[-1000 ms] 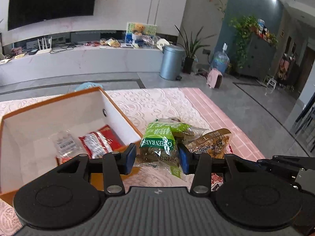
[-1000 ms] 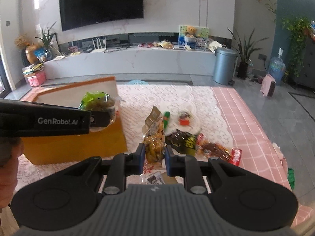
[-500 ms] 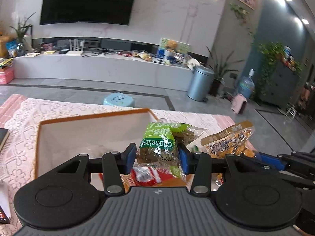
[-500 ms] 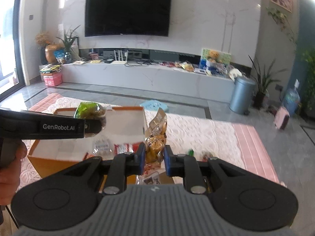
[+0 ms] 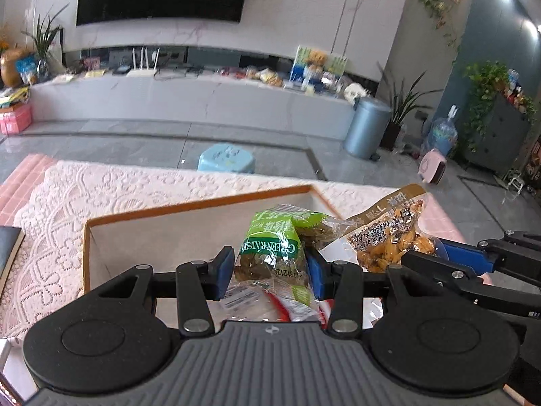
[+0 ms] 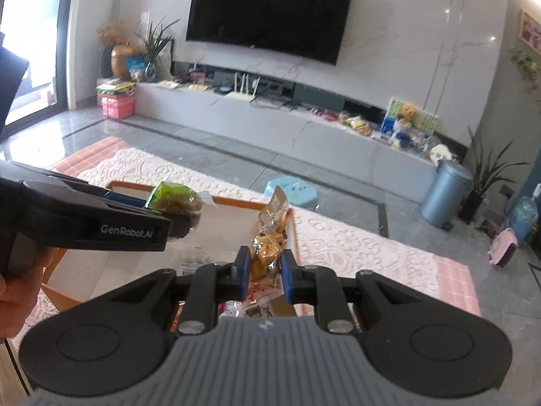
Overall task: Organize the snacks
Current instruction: 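Lower both bags into the box and open both grippers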
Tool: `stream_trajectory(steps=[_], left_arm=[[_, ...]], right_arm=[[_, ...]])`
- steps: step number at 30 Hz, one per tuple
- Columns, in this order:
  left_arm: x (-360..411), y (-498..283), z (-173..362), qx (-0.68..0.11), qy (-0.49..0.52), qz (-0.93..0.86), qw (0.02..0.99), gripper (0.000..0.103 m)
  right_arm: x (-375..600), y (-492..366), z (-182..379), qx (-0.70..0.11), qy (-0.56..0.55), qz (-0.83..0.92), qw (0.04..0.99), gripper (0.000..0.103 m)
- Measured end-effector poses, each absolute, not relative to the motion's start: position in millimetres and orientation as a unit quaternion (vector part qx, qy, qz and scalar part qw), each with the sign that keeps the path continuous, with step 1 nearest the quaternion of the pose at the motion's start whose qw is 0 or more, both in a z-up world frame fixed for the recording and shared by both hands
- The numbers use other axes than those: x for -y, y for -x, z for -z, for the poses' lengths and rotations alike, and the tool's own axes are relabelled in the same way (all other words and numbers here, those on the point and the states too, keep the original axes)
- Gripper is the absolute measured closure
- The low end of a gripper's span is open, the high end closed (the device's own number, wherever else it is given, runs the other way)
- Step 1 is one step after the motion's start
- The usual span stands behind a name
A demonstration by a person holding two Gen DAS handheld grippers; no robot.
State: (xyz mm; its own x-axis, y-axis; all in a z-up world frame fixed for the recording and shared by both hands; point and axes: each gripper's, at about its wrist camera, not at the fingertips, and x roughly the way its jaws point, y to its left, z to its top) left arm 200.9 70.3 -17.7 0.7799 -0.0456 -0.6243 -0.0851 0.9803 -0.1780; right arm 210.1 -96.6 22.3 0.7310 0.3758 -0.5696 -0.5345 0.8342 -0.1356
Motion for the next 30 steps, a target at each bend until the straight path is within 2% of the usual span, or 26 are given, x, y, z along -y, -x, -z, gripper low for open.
stream_trajectory(steps=[10, 30], left_arm=[[-101, -228, 58, -0.386, 0.11, -0.035, 0.915, 0.052], [-111, -240, 85, -0.466, 0.045, -0.122, 0.875, 0.052]], right_arm=[[60, -265, 13, -0.332, 0.138, -0.258, 0.897, 0.088], [19, -321, 66, -0.403, 0.161, -0.251, 0.866, 0.087]])
